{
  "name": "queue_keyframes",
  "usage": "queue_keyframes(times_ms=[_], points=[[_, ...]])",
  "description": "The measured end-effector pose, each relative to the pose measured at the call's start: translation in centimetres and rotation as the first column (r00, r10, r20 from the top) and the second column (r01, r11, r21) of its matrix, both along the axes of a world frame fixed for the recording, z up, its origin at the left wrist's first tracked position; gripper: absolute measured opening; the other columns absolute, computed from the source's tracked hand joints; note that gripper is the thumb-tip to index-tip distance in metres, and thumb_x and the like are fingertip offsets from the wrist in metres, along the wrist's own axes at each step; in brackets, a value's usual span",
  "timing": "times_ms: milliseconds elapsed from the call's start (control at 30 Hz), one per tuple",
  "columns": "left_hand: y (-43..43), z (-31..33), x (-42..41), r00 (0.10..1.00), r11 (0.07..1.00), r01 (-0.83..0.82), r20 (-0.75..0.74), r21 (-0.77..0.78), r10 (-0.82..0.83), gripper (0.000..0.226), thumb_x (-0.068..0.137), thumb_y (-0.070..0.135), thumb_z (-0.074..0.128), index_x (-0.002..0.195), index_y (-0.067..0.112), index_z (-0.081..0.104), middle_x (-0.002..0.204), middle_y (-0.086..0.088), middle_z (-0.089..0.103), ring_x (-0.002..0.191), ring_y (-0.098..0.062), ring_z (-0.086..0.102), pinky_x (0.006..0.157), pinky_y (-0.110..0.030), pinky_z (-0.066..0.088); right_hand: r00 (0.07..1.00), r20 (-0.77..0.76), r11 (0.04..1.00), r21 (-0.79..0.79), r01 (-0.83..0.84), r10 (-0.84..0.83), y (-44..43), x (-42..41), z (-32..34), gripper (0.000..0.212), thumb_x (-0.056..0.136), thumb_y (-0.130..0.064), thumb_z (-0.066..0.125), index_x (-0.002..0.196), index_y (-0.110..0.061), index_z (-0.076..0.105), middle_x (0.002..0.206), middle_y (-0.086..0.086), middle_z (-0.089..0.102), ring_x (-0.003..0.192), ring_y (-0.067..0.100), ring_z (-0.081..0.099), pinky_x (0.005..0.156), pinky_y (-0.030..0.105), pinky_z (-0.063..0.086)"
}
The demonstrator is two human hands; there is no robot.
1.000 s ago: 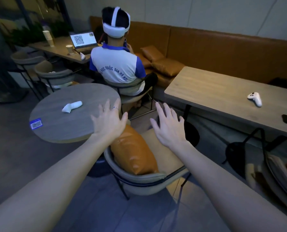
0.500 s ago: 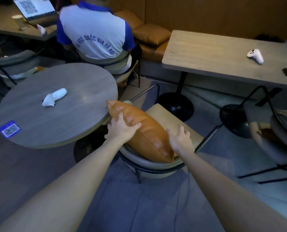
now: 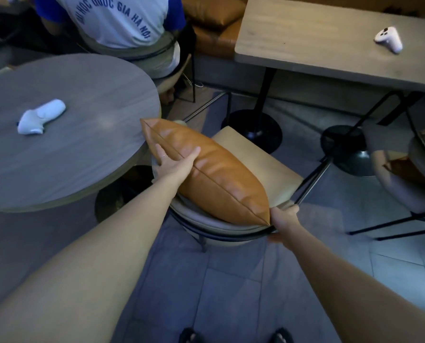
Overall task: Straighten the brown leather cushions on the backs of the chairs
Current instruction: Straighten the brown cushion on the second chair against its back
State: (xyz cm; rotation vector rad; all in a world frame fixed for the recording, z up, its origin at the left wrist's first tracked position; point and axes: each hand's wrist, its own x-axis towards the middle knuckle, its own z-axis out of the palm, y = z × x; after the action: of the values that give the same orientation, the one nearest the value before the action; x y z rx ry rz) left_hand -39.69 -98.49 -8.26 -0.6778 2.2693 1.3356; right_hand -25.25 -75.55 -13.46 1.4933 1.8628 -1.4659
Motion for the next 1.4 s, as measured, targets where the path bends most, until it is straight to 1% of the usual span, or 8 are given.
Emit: queue_keyframes(times_ms=[167, 333, 567, 767, 900, 1033, 1167, 1400], points=[[0.5, -1.5, 0.2, 0.999, 0.999, -0.040, -0.016, -0.016, 0.039, 0.141, 0.044, 0.091, 0.068, 0.151, 0.059, -0.018, 0.169, -0.013, 0.009, 0.143, -0.049, 0.033, 0.115, -0.066, 0.033, 0.998, -0.046, 0.999, 0.032, 0.033, -0.031, 2.2, -1.1, -0.4, 0.061, 0.066, -0.018, 0.074, 0.119, -0.014, 0.042, 0.113, 0.020, 0.064, 0.095, 0.040, 0.066, 0.060, 0.043, 0.059], [1.2, -1.5, 0.4, 0.997, 0.998, -0.066, -0.032, -0.025, 0.065, 0.135, 0.051, 0.088, 0.071, 0.151, 0.060, -0.015, 0.170, -0.012, 0.010, 0.143, -0.049, 0.034, 0.114, -0.066, 0.034, 0.981, -0.155, 0.993, 0.017, 0.117, -0.113, 4.4, -1.1, -3.1, 0.110, 0.039, -0.024, 0.071, 0.145, -0.026, 0.045, 0.129, 0.019, 0.065, 0.094, 0.037, 0.063, 0.054, 0.033, 0.049], [5.9, -1.4, 0.9, 0.995, 0.995, -0.100, -0.003, -0.032, 0.100, 0.140, 0.046, 0.092, 0.066, 0.148, 0.059, -0.024, 0.168, -0.014, 0.009, 0.141, -0.049, 0.035, 0.113, -0.066, 0.035, 0.966, -0.227, 0.988, 0.056, 0.140, -0.124, 8.6, -2.1, -1.6, 0.118, 0.045, -0.025, 0.069, 0.156, -0.030, 0.030, 0.138, 0.013, 0.058, 0.117, 0.040, 0.061, 0.092, 0.048, 0.057], [12.1, -1.6, 1.5, 0.993, 0.991, -0.120, 0.004, -0.051, 0.120, 0.135, 0.058, 0.088, 0.066, 0.150, 0.054, -0.027, 0.166, -0.019, 0.009, 0.142, -0.050, 0.033, 0.115, -0.064, 0.034, 0.947, -0.307, 0.985, 0.114, 0.131, -0.091, 14.8, -3.1, -1.0, 0.106, 0.056, -0.033, 0.071, 0.155, -0.025, 0.035, 0.148, 0.012, 0.052, 0.128, 0.038, 0.054, 0.106, 0.054, 0.049], [16.7, -1.0, 2.1, 0.989, 0.988, -0.145, 0.007, -0.053, 0.146, 0.126, 0.073, 0.080, 0.067, 0.154, 0.048, -0.024, 0.168, -0.019, 0.007, 0.146, -0.053, 0.026, 0.118, -0.062, 0.029, 0.924, -0.376, 0.979, 0.153, 0.132, -0.066, 17.3, -2.9, -1.1, 0.084, 0.085, -0.035, 0.073, 0.156, -0.030, 0.029, 0.150, 0.014, 0.050, 0.131, 0.039, 0.050, 0.108, 0.055, 0.044], [20.0, -0.7, 2.3, 0.986, 0.986, -0.166, 0.001, -0.007, 0.166, 0.122, 0.077, 0.075, 0.068, 0.155, 0.047, -0.022, 0.167, -0.022, 0.010, 0.146, -0.054, 0.025, 0.118, -0.062, 0.028, 0.884, -0.433, 0.965, 0.100, 0.241, -0.176, 16.6, -1.8, -1.3, 0.084, 0.080, -0.059, 0.054, 0.155, -0.035, 0.026, 0.150, 0.012, 0.050, 0.132, 0.041, 0.049, 0.109, 0.054, 0.042], [19.7, -1.3, 2.7, 0.952, 0.943, -0.286, -0.060, 0.171, 0.300, 0.117, 0.075, 0.063, 0.079, 0.157, 0.051, -0.004, 0.166, -0.015, 0.015, 0.142, -0.048, 0.035, 0.112, -0.065, 0.038, 0.822, -0.496, 0.934, 0.060, 0.353, -0.279, 12.8, -0.2, -2.5, 0.061, 0.103, -0.039, 0.049, 0.158, -0.033, 0.025, 0.158, 0.010, 0.042, 0.141, 0.037, 0.041, 0.111, 0.048, 0.034], [17.4, -2.2, 1.1, 0.924, 0.881, -0.336, -0.065, 0.334, 0.377, 0.115, 0.067, 0.066, 0.084, 0.160, 0.035, 0.023, 0.155, -0.005, 0.049, 0.136, -0.034, 0.050, 0.114, -0.056, 0.042, 0.814, -0.498, 0.908, 0.113, 0.403, -0.299, 11.6, 0.0, -3.2, 0.061, 0.101, -0.039, 0.053, 0.157, -0.037, 0.030, 0.155, 0.007, 0.048, 0.137, 0.037, 0.046, 0.109, 0.051, 0.041]])
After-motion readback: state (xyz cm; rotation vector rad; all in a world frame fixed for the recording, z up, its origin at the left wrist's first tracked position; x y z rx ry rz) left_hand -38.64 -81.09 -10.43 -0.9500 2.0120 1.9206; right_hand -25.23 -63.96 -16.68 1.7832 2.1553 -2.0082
